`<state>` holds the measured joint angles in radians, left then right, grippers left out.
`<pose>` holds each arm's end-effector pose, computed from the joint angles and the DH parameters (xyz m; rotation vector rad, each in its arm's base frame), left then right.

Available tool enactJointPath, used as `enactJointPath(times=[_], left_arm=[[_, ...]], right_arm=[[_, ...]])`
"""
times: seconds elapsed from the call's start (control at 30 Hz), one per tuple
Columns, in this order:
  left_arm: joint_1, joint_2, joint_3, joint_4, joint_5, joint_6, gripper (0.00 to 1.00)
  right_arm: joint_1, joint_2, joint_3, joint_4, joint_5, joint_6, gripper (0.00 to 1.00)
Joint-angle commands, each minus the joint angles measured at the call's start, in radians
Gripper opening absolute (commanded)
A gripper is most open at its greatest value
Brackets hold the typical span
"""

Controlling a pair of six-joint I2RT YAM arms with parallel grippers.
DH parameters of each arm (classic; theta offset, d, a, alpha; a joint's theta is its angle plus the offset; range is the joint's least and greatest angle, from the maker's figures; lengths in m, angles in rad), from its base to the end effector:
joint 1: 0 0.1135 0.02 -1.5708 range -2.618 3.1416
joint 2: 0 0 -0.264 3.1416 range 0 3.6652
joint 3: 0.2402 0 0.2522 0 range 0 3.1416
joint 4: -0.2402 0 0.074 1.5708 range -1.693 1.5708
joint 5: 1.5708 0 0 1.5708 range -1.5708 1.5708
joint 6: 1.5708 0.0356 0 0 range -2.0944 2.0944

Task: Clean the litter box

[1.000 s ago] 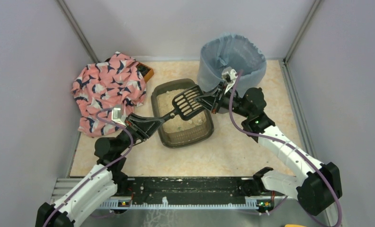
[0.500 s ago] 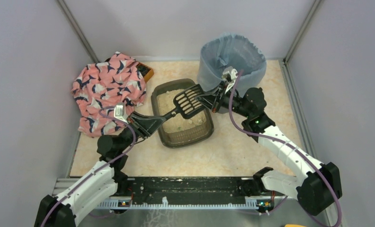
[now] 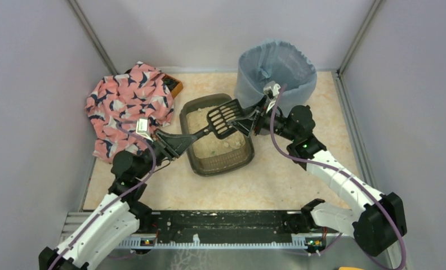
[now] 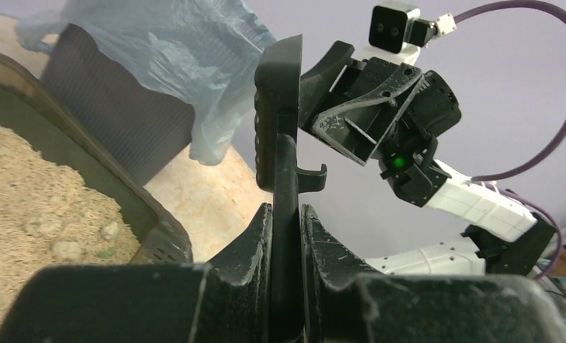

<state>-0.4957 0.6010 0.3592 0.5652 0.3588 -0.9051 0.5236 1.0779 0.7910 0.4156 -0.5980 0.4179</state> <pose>0.1315 -0.0853 0.2965 0.0594 1.4054 -1.4110 0.2061 0.1421 0.3476 -0.6015 1.4626 1.1801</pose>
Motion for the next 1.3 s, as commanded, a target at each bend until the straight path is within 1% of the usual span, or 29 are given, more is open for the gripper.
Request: enactJointPath(times=[0.0, 0.1, 0.3, 0.47, 0.6, 0.67, 0.77, 0.83, 0.87, 0.9, 1.0, 1.03, 1.27], left_arm=[[0.005, -0.044, 0.108, -0.251, -0.115, 0.125, 0.0], [0.008, -0.053, 0.195, -0.369, -0.131, 0.171, 0.0], [0.01, -0.008, 0.397, -0.62, -0.17, 0.262, 0.0], [0.01, 0.126, 0.606, -0.861, -0.199, 0.318, 0.0], [0.022, 0.238, 0.689, -0.968, -0.221, 0.36, 0.0], [0.037, 0.275, 0.695, -0.972, -0.176, 0.361, 0.0], [0.066, 0.308, 0.678, -0.953, -0.15, 0.35, 0.0], [0.098, 0.338, 0.665, -0.952, -0.137, 0.353, 0.0], [0.124, 0.356, 0.655, -0.946, -0.107, 0.353, 0.0], [0.155, 0.375, 0.644, -0.934, -0.062, 0.35, 0.0], [0.265, 0.443, 0.612, -0.906, 0.155, 0.34, 0.0], [0.28, 0.459, 0.603, -0.904, 0.189, 0.34, 0.0], [0.301, 0.577, 0.619, -0.933, 0.19, 0.39, 0.0]], right_arm=[[0.013, -0.039, 0.011, 0.021, -0.002, -0.024, 0.55], [0.014, -0.048, 0.011, -0.002, 0.01, -0.044, 0.55], [0.013, -0.047, 0.0, -0.025, 0.033, -0.073, 0.56], [0.013, -0.041, 0.003, -0.035, 0.036, -0.087, 0.56], [0.012, -0.051, 0.005, -0.049, 0.059, -0.096, 0.56], [0.01, -0.061, 0.004, -0.056, 0.066, -0.1, 0.56], [0.009, -0.07, 0.004, -0.069, 0.078, -0.11, 0.56], [0.004, -0.075, 0.001, -0.074, 0.085, -0.114, 0.56], [0.002, -0.076, 0.001, -0.074, 0.086, -0.114, 0.56], [-0.001, -0.076, 0.001, -0.075, 0.087, -0.114, 0.56], [-0.003, -0.07, 0.009, -0.087, 0.09, -0.114, 0.56], [-0.004, -0.071, 0.01, -0.091, 0.09, -0.114, 0.56], [-0.008, -0.075, -0.006, -0.084, 0.113, -0.128, 0.56]])
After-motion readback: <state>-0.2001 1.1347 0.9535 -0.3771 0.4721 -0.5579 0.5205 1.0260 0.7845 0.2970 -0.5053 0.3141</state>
